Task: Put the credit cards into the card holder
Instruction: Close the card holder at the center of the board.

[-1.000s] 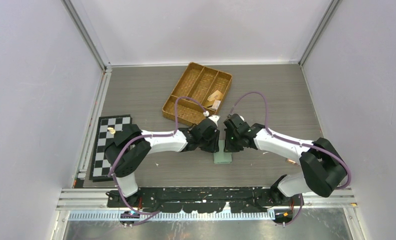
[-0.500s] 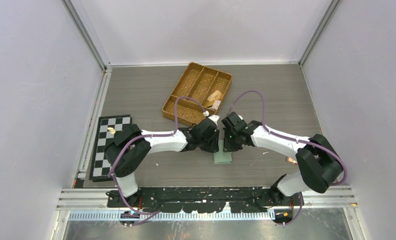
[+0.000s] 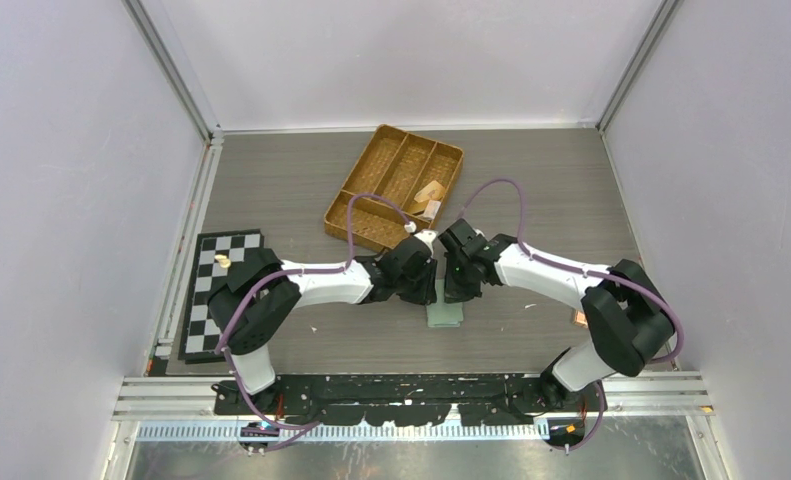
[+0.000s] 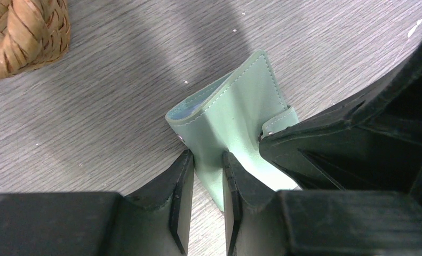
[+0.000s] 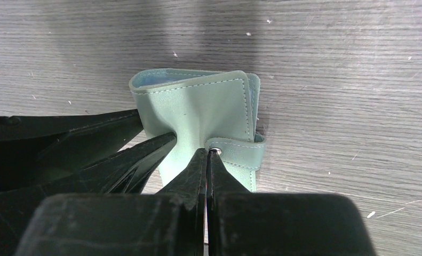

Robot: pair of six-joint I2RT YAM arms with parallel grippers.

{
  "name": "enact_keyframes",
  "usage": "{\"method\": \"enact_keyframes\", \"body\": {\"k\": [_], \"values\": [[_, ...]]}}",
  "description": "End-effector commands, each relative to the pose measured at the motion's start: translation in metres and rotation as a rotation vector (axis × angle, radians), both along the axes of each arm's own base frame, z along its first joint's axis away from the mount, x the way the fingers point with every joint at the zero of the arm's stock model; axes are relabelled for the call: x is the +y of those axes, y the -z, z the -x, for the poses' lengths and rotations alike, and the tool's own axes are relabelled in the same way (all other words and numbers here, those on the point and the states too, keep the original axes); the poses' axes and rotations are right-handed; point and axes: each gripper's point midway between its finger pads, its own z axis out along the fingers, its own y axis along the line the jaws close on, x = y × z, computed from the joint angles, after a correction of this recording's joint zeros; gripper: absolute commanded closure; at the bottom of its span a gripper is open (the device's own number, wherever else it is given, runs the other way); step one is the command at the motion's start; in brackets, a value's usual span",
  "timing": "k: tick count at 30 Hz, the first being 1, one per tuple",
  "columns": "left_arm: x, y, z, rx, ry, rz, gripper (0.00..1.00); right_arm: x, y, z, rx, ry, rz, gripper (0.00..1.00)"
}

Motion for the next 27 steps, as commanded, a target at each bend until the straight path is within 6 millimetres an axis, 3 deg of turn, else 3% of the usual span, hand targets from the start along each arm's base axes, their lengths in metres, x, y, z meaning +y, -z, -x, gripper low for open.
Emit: {"method": "enact_keyframes", "body": {"k": [1,9,13,19,23,27], "values": [[0.02,0.038,0.007,0.013,0.005,-0.104,0.84,-0.007,0.035,-0.009,0.008,0.053,0.07,0.99],[0.02,0.037,0.008,0.009,0.012,-0.095,0.85,-0.014,0.05,-0.007,0.055,0.072,0.109,0.99],[0.02,0.032,0.006,0.002,0.007,-0.09,0.85,-0.008,0.042,-0.009,0.046,0.062,0.08,1.0],[0.026,0.005,-0.004,-0.019,-0.014,-0.059,0.77,0.001,0.0,-0.014,-0.014,0.037,0.003,0.99],[0.034,-0.023,-0.014,-0.046,-0.042,-0.014,0.67,0.001,-0.033,-0.017,-0.076,0.036,-0.042,0.85],[0.046,-0.05,-0.018,-0.038,-0.046,-0.001,0.48,-0.005,-0.061,-0.026,-0.143,0.049,-0.089,0.69]]}}
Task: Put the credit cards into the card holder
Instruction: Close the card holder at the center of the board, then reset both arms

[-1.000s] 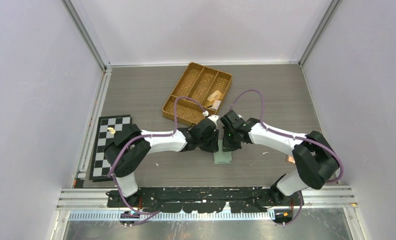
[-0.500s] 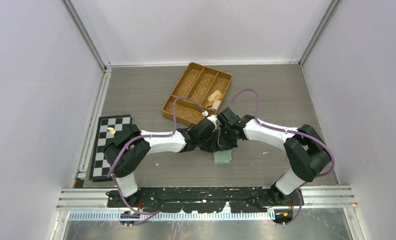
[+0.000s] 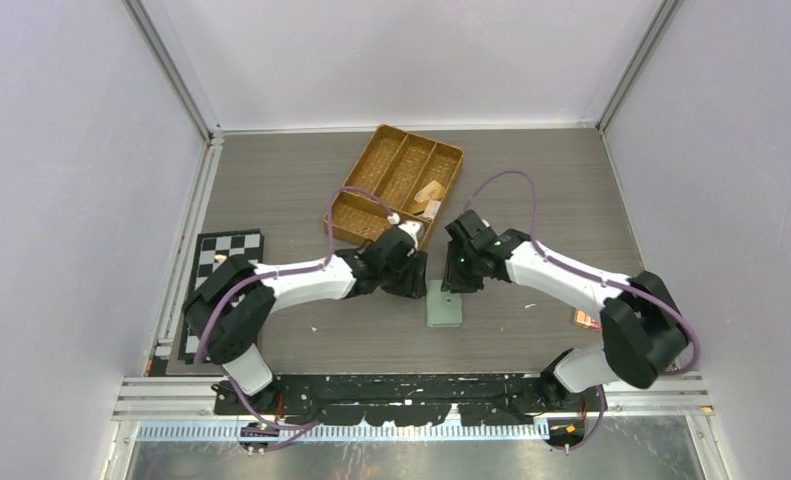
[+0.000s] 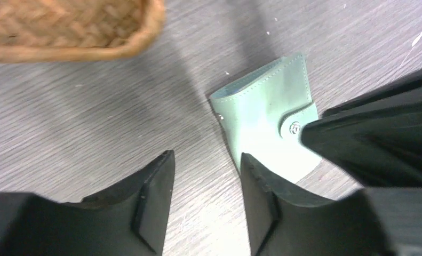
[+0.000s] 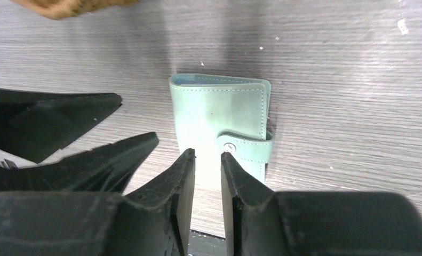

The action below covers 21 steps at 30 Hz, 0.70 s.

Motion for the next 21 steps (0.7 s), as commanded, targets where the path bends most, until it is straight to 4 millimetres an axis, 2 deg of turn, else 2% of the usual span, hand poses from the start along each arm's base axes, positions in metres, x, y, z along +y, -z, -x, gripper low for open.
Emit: {"method": "enact_keyframes", "body": {"k": [1,5,6,9,12,16,21], "values": [[0.019,-0.042,-0.009,-0.033,-0.011,0.012,0.44,-0.013,-0.041,-0.018,-0.122,0.029,-0.034,0.64],[0.043,-0.064,-0.023,-0.025,-0.051,0.05,0.3,-0.037,-0.05,-0.034,-0.158,0.09,-0.035,0.4],[0.053,-0.067,-0.028,-0.024,-0.07,0.051,0.27,-0.047,-0.052,-0.04,-0.174,0.118,-0.027,0.32],[0.089,-0.078,-0.045,-0.027,-0.13,0.046,0.19,-0.078,-0.059,-0.056,-0.235,0.198,0.015,0.22],[0.138,-0.093,-0.06,-0.022,-0.209,0.044,0.16,-0.112,-0.074,-0.07,-0.308,0.279,0.032,0.2],[0.211,-0.125,-0.073,-0.078,-0.359,0.008,0.12,-0.148,-0.104,-0.081,-0.462,0.357,0.064,0.19],[0.262,-0.182,-0.073,-0.291,-0.488,-0.096,0.1,-0.173,-0.153,-0.084,-0.713,0.384,0.11,0.18]]}}
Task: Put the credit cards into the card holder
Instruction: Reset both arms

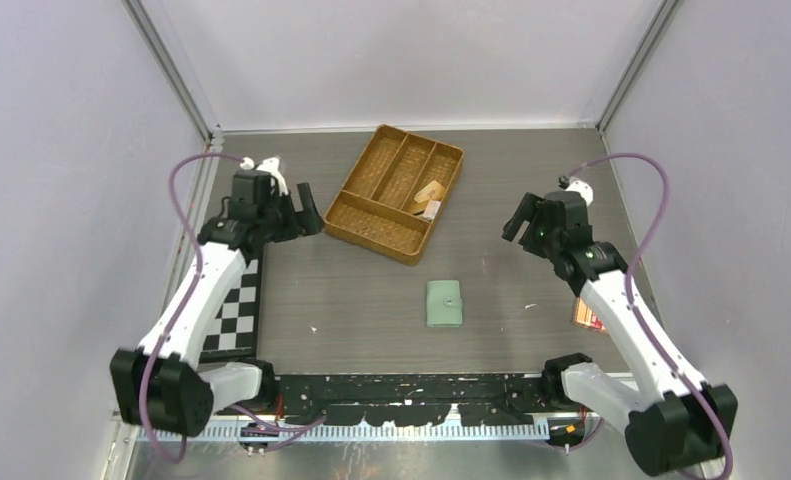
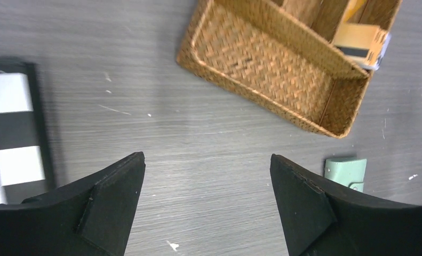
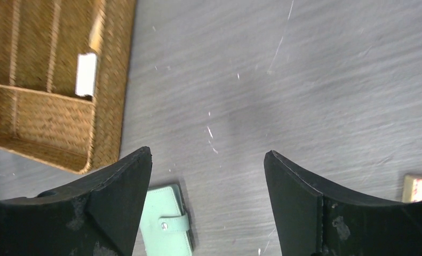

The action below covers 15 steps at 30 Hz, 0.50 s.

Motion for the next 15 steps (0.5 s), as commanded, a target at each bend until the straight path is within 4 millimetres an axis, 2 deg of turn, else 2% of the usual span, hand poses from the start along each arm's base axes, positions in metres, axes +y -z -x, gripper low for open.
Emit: {"method": "enact_keyframes", "body": {"k": [1,4,7,10,15], "values": [[0.03,-0.066,0.016,-0.183,-0.016,-0.146,0.1,-0.024,-0.055,-0.011,-0.263,0.031,0.119,0.18],[0.048,-0.093,0.025,-0.303,-0.063,-0.207,0.1,-0.035,-0.079,-0.005,-0.372,0.042,0.17,0.18],[0.061,-0.103,0.036,-0.402,-0.106,-0.234,0.1,-0.046,-0.094,0.005,-0.462,0.066,0.206,0.18],[0.068,-0.103,0.045,-0.494,-0.139,-0.239,0.1,-0.051,-0.096,0.015,-0.52,0.085,0.207,0.18],[0.068,-0.113,0.053,-0.557,-0.132,-0.23,0.07,-0.054,-0.1,0.019,-0.541,0.099,0.203,0.18]]}}
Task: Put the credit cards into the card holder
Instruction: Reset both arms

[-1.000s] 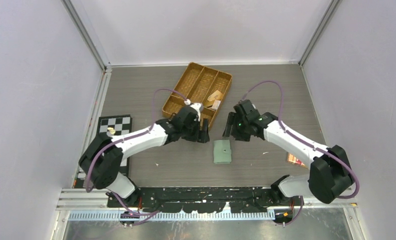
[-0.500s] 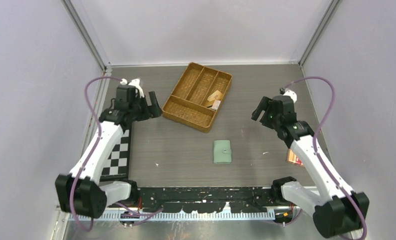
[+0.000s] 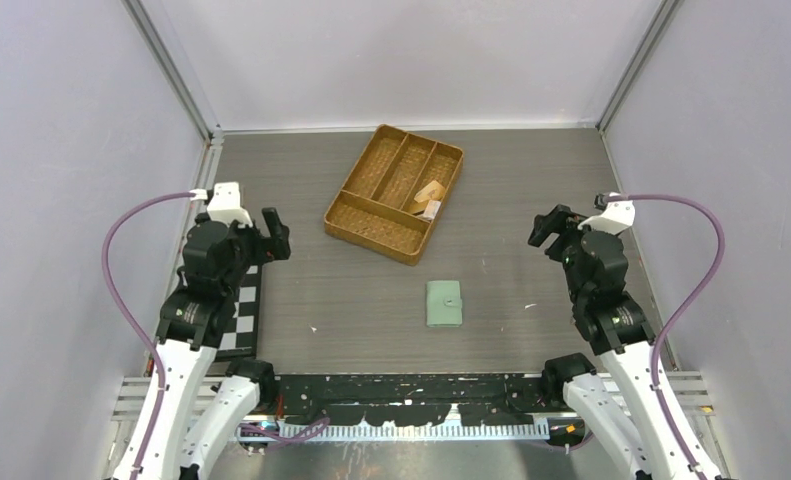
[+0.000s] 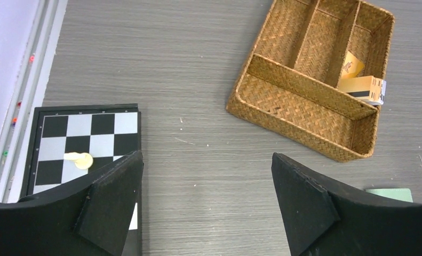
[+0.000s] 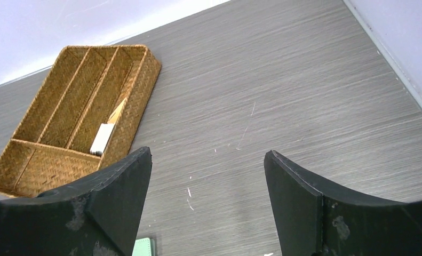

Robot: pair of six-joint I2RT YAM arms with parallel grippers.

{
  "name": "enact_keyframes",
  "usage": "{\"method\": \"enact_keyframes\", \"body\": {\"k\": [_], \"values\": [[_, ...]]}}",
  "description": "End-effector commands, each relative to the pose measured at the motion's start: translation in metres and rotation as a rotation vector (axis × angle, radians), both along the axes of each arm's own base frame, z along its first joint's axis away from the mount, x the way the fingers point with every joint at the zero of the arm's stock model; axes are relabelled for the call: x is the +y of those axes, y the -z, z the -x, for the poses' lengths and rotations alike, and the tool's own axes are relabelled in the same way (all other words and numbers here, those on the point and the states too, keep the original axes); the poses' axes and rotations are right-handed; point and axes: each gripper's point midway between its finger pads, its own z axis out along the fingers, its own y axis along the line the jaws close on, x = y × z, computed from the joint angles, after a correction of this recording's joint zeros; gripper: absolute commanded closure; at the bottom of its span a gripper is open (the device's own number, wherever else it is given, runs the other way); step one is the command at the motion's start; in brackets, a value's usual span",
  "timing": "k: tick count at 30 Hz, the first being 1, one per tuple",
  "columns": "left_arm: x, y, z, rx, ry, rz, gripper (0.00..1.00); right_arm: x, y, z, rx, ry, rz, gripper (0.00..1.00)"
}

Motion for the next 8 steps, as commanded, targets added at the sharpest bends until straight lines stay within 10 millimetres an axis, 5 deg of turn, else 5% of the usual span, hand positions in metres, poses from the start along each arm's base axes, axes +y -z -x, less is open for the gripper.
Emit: {"method": "enact_keyframes", "body": {"k": [1,8], "values": [[0.0049,-0.0191,-0.0089,-0.092,-0.016,-0.028,0.08,-0.0074,-0.0198,-0.0058,-0.07,0.036,0.022,0.18],[0.0027,-0.0098,-0.0119,-0.039,0.0,-0.046,0.04,-0.0084,-0.0224,-0.0028,-0.073,0.043,0.011,0.18]]}}
